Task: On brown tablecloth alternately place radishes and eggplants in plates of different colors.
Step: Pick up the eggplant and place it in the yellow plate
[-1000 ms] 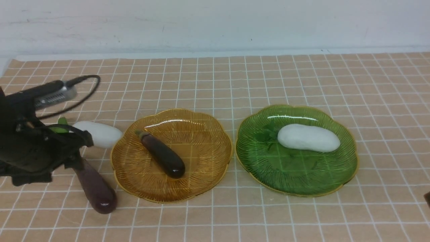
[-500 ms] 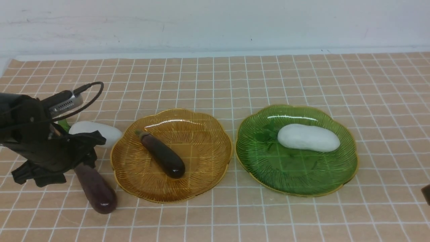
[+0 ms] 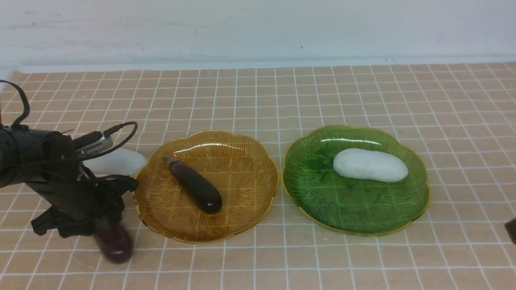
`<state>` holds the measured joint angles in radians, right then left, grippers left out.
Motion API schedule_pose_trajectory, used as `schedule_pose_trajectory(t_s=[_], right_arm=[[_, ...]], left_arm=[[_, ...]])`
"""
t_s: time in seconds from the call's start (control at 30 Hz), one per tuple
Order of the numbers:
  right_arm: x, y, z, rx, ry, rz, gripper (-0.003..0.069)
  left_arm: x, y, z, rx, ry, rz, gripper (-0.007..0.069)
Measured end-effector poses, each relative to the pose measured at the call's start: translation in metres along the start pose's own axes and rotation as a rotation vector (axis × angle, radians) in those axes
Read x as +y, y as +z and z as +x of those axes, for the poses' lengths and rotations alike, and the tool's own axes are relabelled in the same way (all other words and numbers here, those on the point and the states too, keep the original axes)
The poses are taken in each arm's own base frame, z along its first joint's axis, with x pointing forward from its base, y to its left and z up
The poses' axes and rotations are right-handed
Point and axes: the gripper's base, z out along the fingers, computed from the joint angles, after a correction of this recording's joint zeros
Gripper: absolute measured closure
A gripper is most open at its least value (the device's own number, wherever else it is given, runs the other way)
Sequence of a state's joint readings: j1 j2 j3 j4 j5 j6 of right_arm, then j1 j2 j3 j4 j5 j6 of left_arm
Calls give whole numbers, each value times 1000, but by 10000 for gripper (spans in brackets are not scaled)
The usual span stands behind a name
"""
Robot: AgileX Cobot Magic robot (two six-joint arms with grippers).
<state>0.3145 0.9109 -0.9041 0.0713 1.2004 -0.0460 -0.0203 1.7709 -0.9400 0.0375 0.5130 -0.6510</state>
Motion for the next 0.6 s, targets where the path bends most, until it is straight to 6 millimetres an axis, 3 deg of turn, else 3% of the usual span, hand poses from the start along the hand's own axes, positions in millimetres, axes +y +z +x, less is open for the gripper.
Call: schedule_pose_trajectory(t_s=[0.07, 0.13, 0.23, 0.27, 0.4, 0.43, 0.47, 0.6], right_arm=[[0, 0, 0, 0, 0, 0, 674], [0, 0, 0, -1, 0, 0, 674], [0, 0, 0, -1, 0, 0, 674], [0, 0, 0, -1, 0, 0, 674], [1, 0, 0, -2, 4, -7, 674], [1, 0, 0, -3, 4, -8, 674], [1, 0, 0, -3, 6, -12, 674], [2, 0, -1, -12, 10, -20, 674]], left_arm=[[0, -2, 0, 4, 21, -2, 300], [0, -10, 0, 16, 45, -9, 348], [-3, -35, -4, -17, 70, 19, 370], [-9, -58, -8, -67, 79, 69, 372], [-37, -90, -6, -148, 110, 214, 373], [-37, -90, -6, -148, 110, 214, 373], [-55, -91, 0, -151, 138, 269, 372], [-83, -75, 11, -147, 186, 320, 354]])
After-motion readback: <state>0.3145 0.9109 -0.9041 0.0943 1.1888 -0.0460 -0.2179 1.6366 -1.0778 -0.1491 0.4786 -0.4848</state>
